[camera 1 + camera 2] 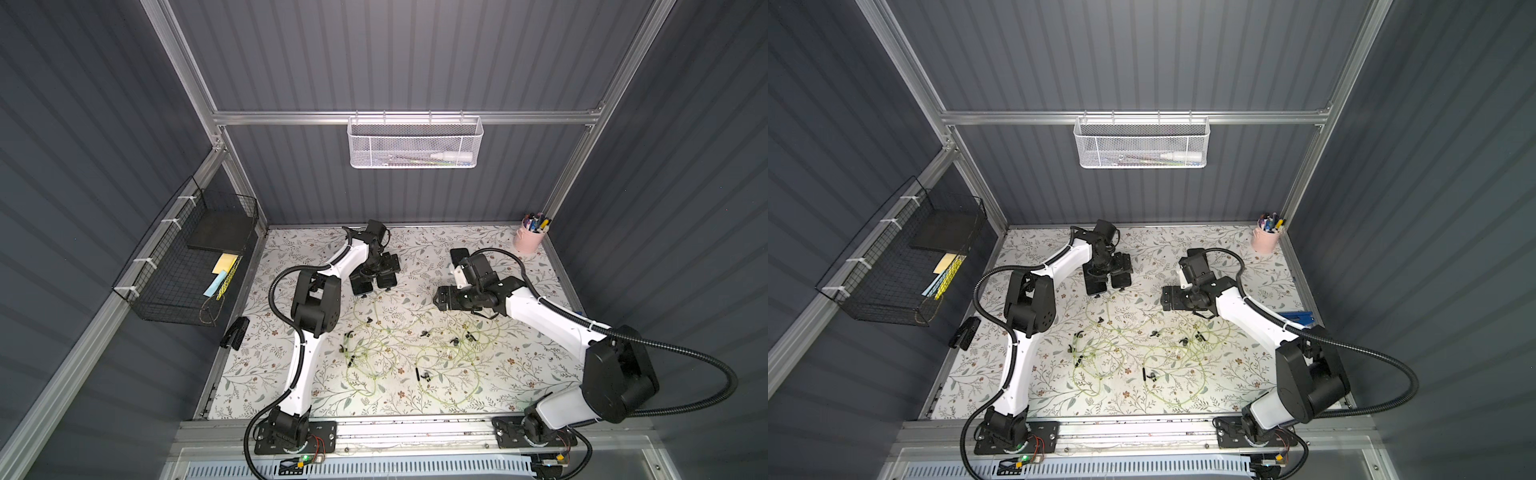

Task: Plug wired earphones into phones
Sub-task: Place the phone at the center of the board, then pick up the wired earphone from the center of the board.

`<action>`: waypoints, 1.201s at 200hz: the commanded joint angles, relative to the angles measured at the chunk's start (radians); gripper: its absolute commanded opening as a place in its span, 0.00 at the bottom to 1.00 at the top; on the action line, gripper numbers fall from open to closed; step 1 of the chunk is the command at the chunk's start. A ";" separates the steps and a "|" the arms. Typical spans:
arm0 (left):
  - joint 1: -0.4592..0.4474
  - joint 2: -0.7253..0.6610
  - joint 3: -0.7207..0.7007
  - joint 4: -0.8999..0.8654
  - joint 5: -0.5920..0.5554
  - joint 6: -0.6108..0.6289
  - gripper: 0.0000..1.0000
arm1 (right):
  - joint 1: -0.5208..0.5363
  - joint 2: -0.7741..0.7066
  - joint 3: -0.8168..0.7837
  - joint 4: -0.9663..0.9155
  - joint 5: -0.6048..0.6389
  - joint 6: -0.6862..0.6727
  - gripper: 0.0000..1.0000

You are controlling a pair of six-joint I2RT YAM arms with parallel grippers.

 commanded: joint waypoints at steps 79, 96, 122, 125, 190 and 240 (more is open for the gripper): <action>0.061 -0.566 -0.604 -0.028 -0.001 0.389 0.61 | 0.212 0.186 0.204 -0.094 0.070 0.215 0.68; 0.040 -0.545 -0.660 -0.011 0.001 0.415 0.54 | 0.211 0.171 0.202 -0.140 0.098 0.198 0.68; -0.013 -0.517 -0.684 -0.064 -0.063 0.395 0.49 | 0.188 0.123 0.150 -0.148 0.108 0.204 0.67; -0.016 -0.519 -0.693 -0.067 -0.067 0.386 0.48 | 0.186 0.117 0.143 -0.146 0.107 0.204 0.67; -0.040 -0.589 -0.861 -0.032 -0.108 0.316 0.49 | 0.141 0.106 0.101 -0.128 0.087 0.172 0.67; -0.055 -0.519 -0.820 -0.002 -0.156 0.360 0.43 | 0.131 0.096 0.073 -0.104 0.083 0.171 0.66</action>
